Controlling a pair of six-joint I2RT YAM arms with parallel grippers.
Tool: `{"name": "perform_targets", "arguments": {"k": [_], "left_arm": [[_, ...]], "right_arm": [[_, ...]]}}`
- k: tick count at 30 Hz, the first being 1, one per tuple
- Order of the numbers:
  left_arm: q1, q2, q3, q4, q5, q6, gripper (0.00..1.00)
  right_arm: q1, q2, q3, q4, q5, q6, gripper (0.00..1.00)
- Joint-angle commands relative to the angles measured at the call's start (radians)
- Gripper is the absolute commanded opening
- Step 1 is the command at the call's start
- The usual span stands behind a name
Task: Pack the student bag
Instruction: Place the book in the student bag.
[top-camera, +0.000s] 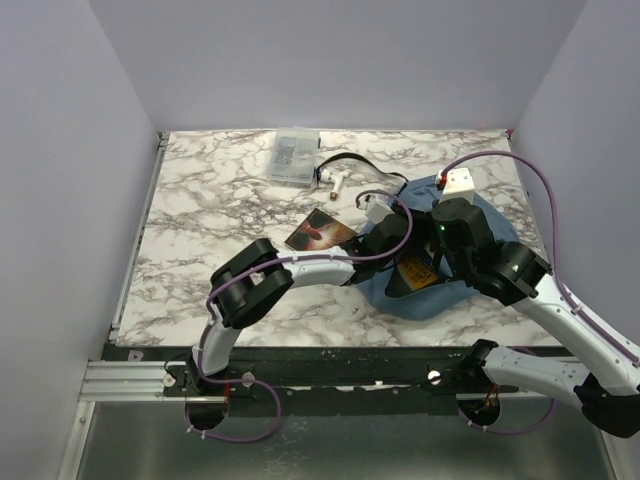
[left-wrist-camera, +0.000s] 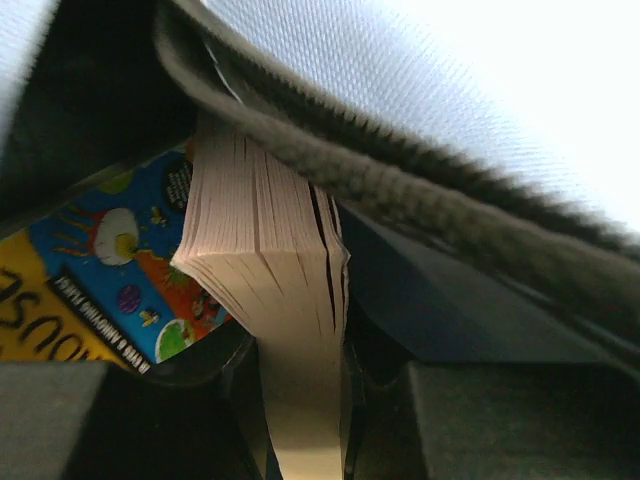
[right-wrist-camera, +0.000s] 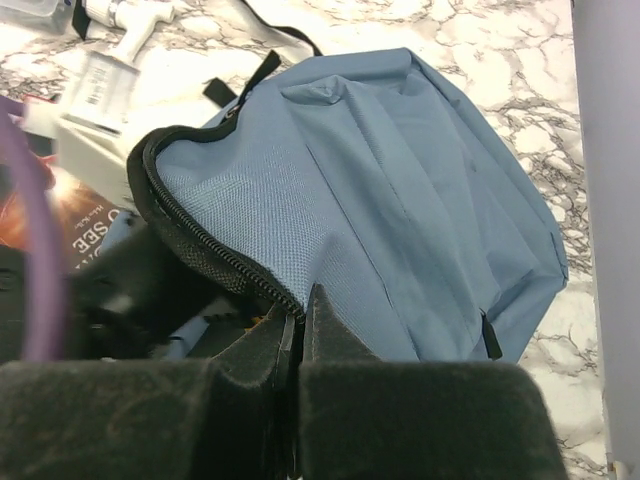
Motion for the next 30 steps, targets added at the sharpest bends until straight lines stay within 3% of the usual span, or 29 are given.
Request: {"name": "perform_targets", "arguments": {"k": [1, 5, 10, 18, 24, 27, 30], "left_arm": [[-0.038, 0.095, 0.157, -0.025, -0.063, -0.035, 0.06], [-0.036, 0.119, 0.160, -0.059, -0.008, -0.054, 0.34], [-0.032, 0.063, 0.135, -0.136, 0.069, -0.038, 0.62], [0.007, 0.009, 0.076, -0.336, 0.182, -0.100, 0.63], [0.043, 0.067, 0.199, -0.485, 0.315, -0.065, 0.64], [0.030, -0.014, 0.133, -0.482, 0.247, 0.012, 0.67], [0.038, -0.106, 0.075, -0.479, 0.268, 0.118, 0.70]], "right_arm": [[0.002, -0.038, 0.047, 0.037, -0.005, 0.038, 0.00], [0.002, -0.050, 0.030, 0.044, 0.002, 0.022, 0.00], [0.002, -0.053, 0.008, 0.052, 0.003, 0.024, 0.00], [0.002, -0.060, -0.025, 0.052, 0.007, 0.032, 0.00], [0.002, -0.054, -0.042, 0.044, 0.017, 0.047, 0.00], [0.002, -0.058, -0.049, 0.037, 0.043, 0.052, 0.00], [0.002, -0.065, -0.068, 0.033, 0.086, 0.065, 0.00]]}}
